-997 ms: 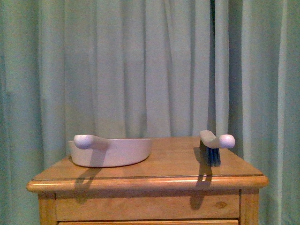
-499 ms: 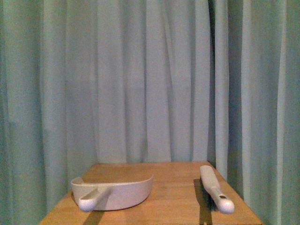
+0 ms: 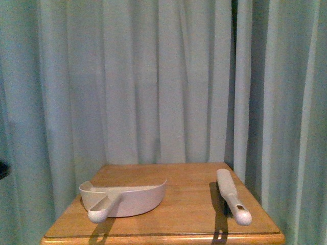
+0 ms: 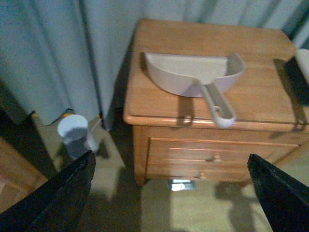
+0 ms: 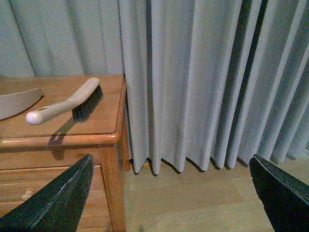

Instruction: Clean up trash

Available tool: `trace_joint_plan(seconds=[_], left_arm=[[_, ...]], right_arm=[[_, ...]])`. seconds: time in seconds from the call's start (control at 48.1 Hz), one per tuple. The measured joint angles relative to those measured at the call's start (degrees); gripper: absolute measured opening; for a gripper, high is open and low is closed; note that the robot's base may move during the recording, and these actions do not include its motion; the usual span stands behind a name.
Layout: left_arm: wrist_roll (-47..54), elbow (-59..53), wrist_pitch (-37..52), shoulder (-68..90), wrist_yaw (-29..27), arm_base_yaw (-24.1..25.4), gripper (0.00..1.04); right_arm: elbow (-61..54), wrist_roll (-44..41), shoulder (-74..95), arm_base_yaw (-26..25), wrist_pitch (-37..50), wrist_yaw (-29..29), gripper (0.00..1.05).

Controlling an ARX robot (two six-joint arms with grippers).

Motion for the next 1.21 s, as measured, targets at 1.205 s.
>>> trace_joint_plan(seconds=[1.205], left_arm=[[-3.43,48.02,-12.0,63.36,-10.82,-8.7,0.81]], right_arm=[[0.0,0.0,-0.02,0.0,0.0,0.0,0.97]])
